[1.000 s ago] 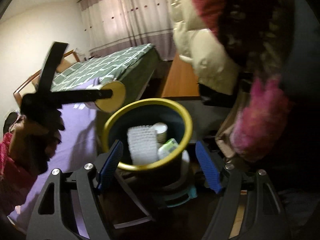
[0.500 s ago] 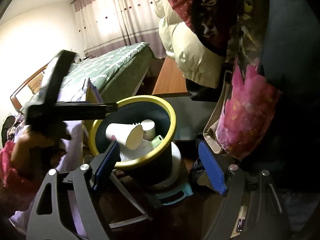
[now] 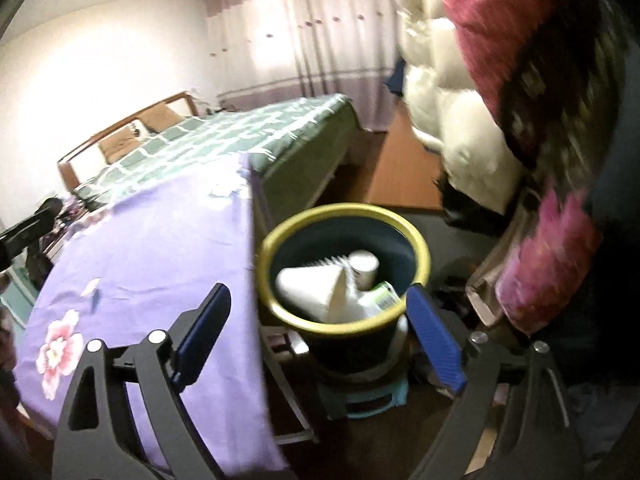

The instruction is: Collect trash

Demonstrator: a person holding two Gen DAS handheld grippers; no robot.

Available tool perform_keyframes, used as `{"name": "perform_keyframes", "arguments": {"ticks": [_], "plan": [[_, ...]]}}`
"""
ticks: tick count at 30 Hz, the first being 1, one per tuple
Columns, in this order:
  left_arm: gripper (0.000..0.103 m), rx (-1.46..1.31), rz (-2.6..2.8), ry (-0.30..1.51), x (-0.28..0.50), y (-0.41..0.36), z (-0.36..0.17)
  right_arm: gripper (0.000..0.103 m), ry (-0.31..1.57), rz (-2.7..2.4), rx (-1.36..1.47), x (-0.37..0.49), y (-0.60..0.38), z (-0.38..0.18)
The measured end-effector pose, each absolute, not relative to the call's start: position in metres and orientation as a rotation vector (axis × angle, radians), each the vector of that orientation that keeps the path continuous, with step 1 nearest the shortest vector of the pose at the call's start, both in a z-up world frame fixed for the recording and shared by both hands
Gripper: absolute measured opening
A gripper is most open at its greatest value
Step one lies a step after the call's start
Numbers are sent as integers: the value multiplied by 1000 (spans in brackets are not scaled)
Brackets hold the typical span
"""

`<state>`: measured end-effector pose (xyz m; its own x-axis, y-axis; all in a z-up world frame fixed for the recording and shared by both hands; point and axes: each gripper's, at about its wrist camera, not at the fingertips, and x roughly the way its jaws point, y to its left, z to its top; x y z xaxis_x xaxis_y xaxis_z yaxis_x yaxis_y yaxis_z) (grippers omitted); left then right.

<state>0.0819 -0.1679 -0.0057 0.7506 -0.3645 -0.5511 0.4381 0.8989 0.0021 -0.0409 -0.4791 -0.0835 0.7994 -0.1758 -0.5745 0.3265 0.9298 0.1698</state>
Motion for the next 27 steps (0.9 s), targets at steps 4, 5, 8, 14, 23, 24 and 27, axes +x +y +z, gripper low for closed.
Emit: {"name": "perform_keyframes", "arguments": {"ticks": [4, 5, 8, 14, 23, 24, 27], "plan": [[98, 85, -280, 573, 55, -90, 3, 90, 555, -234, 212, -42, -453, -65], [98, 64, -255, 570, 48, -74, 3, 92, 549, -226, 200, -43, -447, -61], [98, 17, -191, 560, 33, -33, 1, 94, 541, -195, 176, -46, -429, -53], [98, 20, -82, 513, 4, 7, -7, 96, 533, -172, 148, -54, -407, -45], [98, 30, -86, 465, -13, 6, 2, 96, 543, -171, 145, -55, -399, -46], [98, 34, -88, 463, -14, 5, 3, 96, 545, -170, 148, -54, -399, -47], [98, 40, -95, 460, -16, 0, 5, 96, 550, -167, 152, -50, -400, -49]]}}
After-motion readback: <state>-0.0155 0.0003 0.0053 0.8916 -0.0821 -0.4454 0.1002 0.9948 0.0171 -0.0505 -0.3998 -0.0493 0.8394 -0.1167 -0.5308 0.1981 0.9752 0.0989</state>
